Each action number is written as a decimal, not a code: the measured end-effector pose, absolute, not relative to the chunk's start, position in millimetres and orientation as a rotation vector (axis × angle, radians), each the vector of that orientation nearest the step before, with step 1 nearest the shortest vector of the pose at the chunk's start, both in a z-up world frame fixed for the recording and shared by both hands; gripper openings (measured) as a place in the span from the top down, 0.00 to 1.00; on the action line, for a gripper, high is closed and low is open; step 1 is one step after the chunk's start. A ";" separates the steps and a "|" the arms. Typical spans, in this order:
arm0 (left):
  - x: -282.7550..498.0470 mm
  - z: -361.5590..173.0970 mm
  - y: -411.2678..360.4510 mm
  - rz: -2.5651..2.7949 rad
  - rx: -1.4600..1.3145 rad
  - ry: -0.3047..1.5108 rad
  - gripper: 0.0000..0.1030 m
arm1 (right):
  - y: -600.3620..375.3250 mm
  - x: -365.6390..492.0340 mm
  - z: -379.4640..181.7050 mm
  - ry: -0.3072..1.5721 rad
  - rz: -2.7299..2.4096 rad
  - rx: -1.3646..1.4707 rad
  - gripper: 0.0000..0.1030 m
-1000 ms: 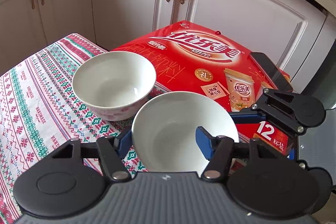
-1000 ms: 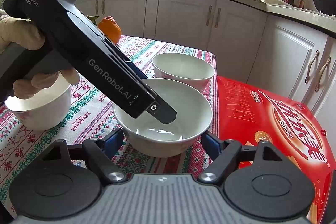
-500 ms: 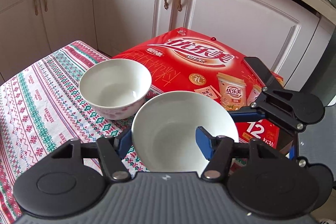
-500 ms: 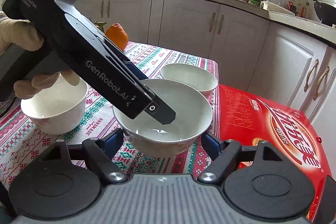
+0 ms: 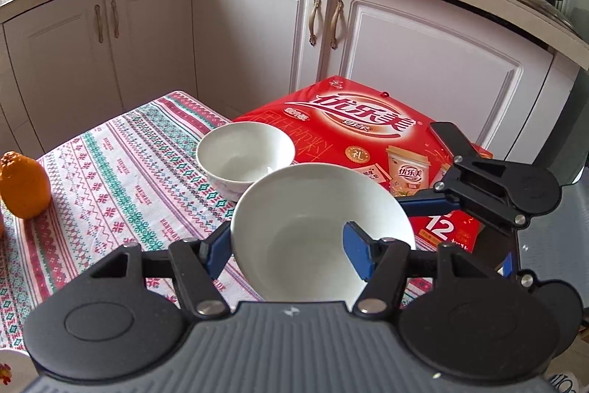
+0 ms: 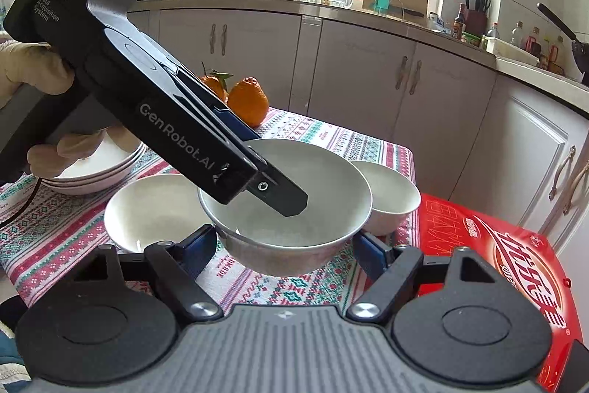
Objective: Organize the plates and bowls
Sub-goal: 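Carry the held bowl with the left tool over another white bowl, then lower the held bowl into the other white bowl with the left tool, then open the left tool and withdraw it from the stacked bowls, then grip the rim of the next white bowl with the left tool, then carry the bowl with the left tool and lower it onto the bowl stack, then open the left tool and withdraw it from the bowl stack, then grip the bowl stack with the left tool while the right tool grips its opposite rim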
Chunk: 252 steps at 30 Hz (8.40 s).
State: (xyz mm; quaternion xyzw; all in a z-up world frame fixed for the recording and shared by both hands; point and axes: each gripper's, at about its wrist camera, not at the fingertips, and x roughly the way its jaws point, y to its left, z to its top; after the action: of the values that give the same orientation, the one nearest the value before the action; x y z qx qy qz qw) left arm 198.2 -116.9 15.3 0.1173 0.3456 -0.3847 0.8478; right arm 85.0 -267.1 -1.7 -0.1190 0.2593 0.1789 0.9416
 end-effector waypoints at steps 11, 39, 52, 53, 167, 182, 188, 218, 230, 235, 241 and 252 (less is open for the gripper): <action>185.4 19.2 -58.7 -0.709 0.206 0.720 0.39 | -222.9 89.7 3.7 0.535 0.481 -0.214 0.18; 187.2 -18.0 -29.3 -0.667 0.150 0.799 0.39 | -196.1 97.7 -20.8 0.651 0.553 -0.187 0.18; 188.5 -22.4 -28.1 -0.658 0.150 0.802 0.33 | -197.8 96.7 -22.7 0.639 0.553 -0.188 0.15; 189.0 -22.0 -27.0 -0.663 0.140 0.803 0.32 | -198.4 96.1 -21.9 0.631 0.555 -0.185 0.13; 209.9 43.1 -74.0 -0.668 0.241 0.815 0.26 | -214.1 99.2 26.4 0.513 0.515 -0.246 0.13; 194.7 17.9 -46.7 -0.651 0.159 0.856 0.26 | -198.0 92.7 7.8 0.577 0.570 -0.225 0.13; 193.9 12.2 -45.1 -0.653 0.150 0.862 0.26 | -195.9 92.1 2.1 0.597 0.576 -0.220 0.13; 167.6 11.1 -16.5 -0.620 0.167 0.706 0.08 | -201.5 81.1 4.2 0.561 0.618 -0.301 0.00; 124.3 -17.0 -2.7 -0.733 0.375 0.726 0.08 | -208.4 94.7 -14.2 0.640 0.713 -0.474 0.00; 131.9 -35.1 -12.8 -0.785 0.449 0.737 0.08 | -203.7 111.8 -24.4 0.688 0.776 -0.534 0.00; 149.9 -51.2 -16.0 -0.863 0.483 0.787 0.08 | -196.5 135.1 -35.0 0.742 0.861 -0.577 0.00; 176.4 -53.6 -17.3 -0.973 0.465 0.827 0.14 | -189.3 162.6 -38.0 0.799 0.980 -0.624 0.02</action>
State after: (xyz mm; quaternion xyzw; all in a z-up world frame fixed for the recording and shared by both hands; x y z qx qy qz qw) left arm 176.4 -17.3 -53.6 0.2149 0.3823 -0.4500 0.7779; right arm 162.6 -189.3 -38.0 -0.2866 0.3673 0.4505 0.7616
